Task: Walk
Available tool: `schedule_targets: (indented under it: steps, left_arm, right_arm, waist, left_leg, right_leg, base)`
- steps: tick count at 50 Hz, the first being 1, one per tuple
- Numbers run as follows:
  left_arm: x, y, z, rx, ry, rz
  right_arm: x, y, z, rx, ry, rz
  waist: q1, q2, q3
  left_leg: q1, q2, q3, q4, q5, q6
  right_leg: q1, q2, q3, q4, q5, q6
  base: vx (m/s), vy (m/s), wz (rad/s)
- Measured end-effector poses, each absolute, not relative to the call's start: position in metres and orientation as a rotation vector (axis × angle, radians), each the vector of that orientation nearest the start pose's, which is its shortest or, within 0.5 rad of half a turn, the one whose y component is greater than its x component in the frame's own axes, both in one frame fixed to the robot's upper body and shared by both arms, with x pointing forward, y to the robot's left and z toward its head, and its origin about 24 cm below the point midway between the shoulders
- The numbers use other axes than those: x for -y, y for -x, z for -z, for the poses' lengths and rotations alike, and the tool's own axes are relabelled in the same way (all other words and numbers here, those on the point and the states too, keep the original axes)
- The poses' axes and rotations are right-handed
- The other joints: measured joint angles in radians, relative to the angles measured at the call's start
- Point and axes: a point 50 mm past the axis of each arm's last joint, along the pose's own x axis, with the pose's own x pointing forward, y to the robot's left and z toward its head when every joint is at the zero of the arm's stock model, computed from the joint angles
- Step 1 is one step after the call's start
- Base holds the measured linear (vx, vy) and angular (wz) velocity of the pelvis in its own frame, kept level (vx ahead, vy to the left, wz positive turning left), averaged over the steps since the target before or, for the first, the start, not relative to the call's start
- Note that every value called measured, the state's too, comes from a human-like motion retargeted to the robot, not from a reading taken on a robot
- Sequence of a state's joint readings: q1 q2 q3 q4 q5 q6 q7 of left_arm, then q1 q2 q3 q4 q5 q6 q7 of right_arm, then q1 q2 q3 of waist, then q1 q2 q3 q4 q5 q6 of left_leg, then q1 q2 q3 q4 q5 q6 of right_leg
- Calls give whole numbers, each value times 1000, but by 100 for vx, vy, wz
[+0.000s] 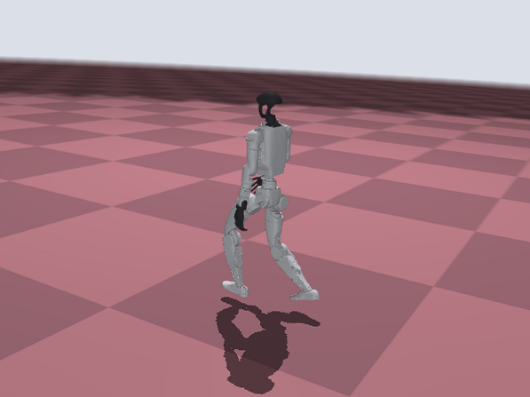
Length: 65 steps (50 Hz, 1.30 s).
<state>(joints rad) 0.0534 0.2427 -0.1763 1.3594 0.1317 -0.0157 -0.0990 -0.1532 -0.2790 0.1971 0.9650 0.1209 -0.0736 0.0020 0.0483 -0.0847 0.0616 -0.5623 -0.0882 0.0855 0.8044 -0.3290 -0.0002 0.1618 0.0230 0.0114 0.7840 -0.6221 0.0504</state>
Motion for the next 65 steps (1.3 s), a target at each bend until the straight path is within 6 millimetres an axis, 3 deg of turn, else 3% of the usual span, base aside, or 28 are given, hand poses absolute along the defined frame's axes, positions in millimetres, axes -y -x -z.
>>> schedule_targets:
  steps: [2,5,7,9,13,18,23,28,30,32,35,37,41,43,45,48,50,52,55,60,65]
  left_arm:
    - [-240,-35,170,-1447,-331,123]
    - [-245,-39,168,-1439,-307,91]
    - [-251,-50,166,-1412,-322,84]
    - [-257,-63,162,-1377,-353,77]
    - [-268,-94,153,-1295,-419,47]
    - [-272,-138,138,-1148,-468,10]
    - [-266,-172,125,-1004,-502,21]
    - [-256,-179,124,-958,-528,71]
    - [-252,-174,127,-976,-535,99]
    - [-247,-159,135,-1026,-527,123]
    - [-241,-130,149,-1136,-499,158]
    - [-238,-105,158,-1224,-480,173]
    - [-234,-65,168,-1366,-441,195]
    - [-233,-57,169,-1394,-430,194]
    - [-233,-59,169,-1389,-419,181]
    - [-232,-74,167,-1341,-403,149]
    - [-229,-81,166,-1307,-390,131]
    - [-230,-97,162,-1260,-380,107]
    - [-227,-105,161,-1227,-362,83]
    - [-223,-99,163,-1237,-344,71]
    - [-223,-89,166,-1268,-356,94]
  right_arm:
    - [215,-188,123,-847,243,-42]
    - [213,-158,141,-982,224,-75]
    - [214,-144,147,-1049,216,-90]
    - [217,-134,151,-1095,216,-91]
    - [225,-119,155,-1143,218,-57]
    - [229,-100,160,-1184,209,-11]
    - [223,-77,167,-1255,185,0]
    - [213,-64,171,-1298,163,-2]
    - [211,-65,172,-1300,161,4]
    - [209,-64,172,-1302,156,10]
    - [213,-68,171,-1295,162,26]
    - [213,-73,170,-1281,166,25]
    - [218,-89,166,-1229,192,10]
    - [221,-100,162,-1191,209,6]
    - [226,-112,157,-1150,230,8]
    - [232,-127,151,-1104,272,8]
    - [233,-132,149,-1088,297,1]
    - [235,-146,143,-1056,317,-4]
    - [232,-156,140,-1027,333,-23]
    - [219,-171,136,-979,330,-64]
    - [208,-181,133,-951,339,-119]
  waist:
    - [0,-52,-14]
    - [-21,-115,-30]
    - [-46,-142,-32]
    - [-74,-152,-26]
    - [-138,-139,-3]
    - [-194,-102,37]
    - [-193,-46,62]
    - [-161,-1,48]
    - [-155,27,28]
    - [-151,33,22]
    - [-156,69,7]
    - [-148,93,1]
    - [-145,189,4]
    - [-133,229,9]
    - [-117,252,15]
    - [-82,262,23]
    - [-54,273,29]
    - [-29,245,30]
    - [5,223,39]
    - [30,174,55]
    - [18,106,49]
  left_leg:
    - [37,-54,30,9,14,40]
    - [88,-138,51,11,-20,100]
    - [140,-184,48,-24,-37,125]
    - [203,-217,32,-65,-51,133]
    - [338,-248,-24,-152,-75,118]
    - [500,-227,-106,-229,-135,96]
    - [615,-149,-159,-245,-214,92]
    - [649,-87,-173,-183,-307,91]
    - [669,-50,-184,-180,-332,84]
    - [679,-30,-152,-123,-350,77]
    - [730,14,-171,-82,-334,47]
    - [734,39,-190,7,-284,8]
    - [716,136,-244,227,-28,-138]
    - [671,161,-264,361,123,-212]
    - [603,178,-264,489,225,-248]
    - [473,231,-235,654,173,-192]
    - [390,282,-219,737,56,-130]
    - [287,283,-192,740,-28,-64]
    - [187,275,-166,666,-136,-14]
    - [95,195,-144,357,-183,-17]
    - [68,80,-160,-50,-109,-59]
  right_leg:
    - [-12,-69,4,117,93,45]
    - [-92,-160,17,351,335,118]
    - [-174,-212,25,493,445,126]
    - [-260,-264,17,603,438,92]
    - [-432,-324,-16,678,279,10]
    - [-602,-283,-58,499,204,-4]
    - [-689,-158,-110,156,328,72]
    - [-730,-67,-176,-98,467,141]
    - [-708,-35,-214,-192,546,151]
    - [-725,-43,-234,-126,568,146]
    - [-690,-18,-262,-88,585,115]
    - [-675,15,-265,-40,544,71]
    - [-556,143,-284,-91,482,-12]
    - [-502,197,-282,-126,447,-50]
    - [-453,234,-269,-161,413,-73]
    - [-391,263,-244,-186,365,-84]
    - [-358,281,-231,-167,324,-85]
    - [-291,269,-193,-238,316,-74]
    - [-209,254,-142,-268,275,-63]
    - [-72,193,-61,-319,212,-43]
    - [19,109,-19,-364,164,-24]
  base:
    - [64,13,3]
    - [58,11,27]
    - [57,9,37]
    - [57,8,35]
    - [58,6,43]
    - [59,1,49]
    - [58,-2,27]
    - [58,-7,0]
    - [63,-10,11]
    - [61,-10,19]
    - [65,-12,13]
    - [59,-13,-9]
    - [54,-11,-11]
    - [49,-6,-24]
    - [49,-4,-22]
    - [48,-6,-18]
    - [48,-7,-20]
    - [50,-5,-28]
    - [52,-3,-44]
    - [55,1,-51]
    - [55,9,-24]
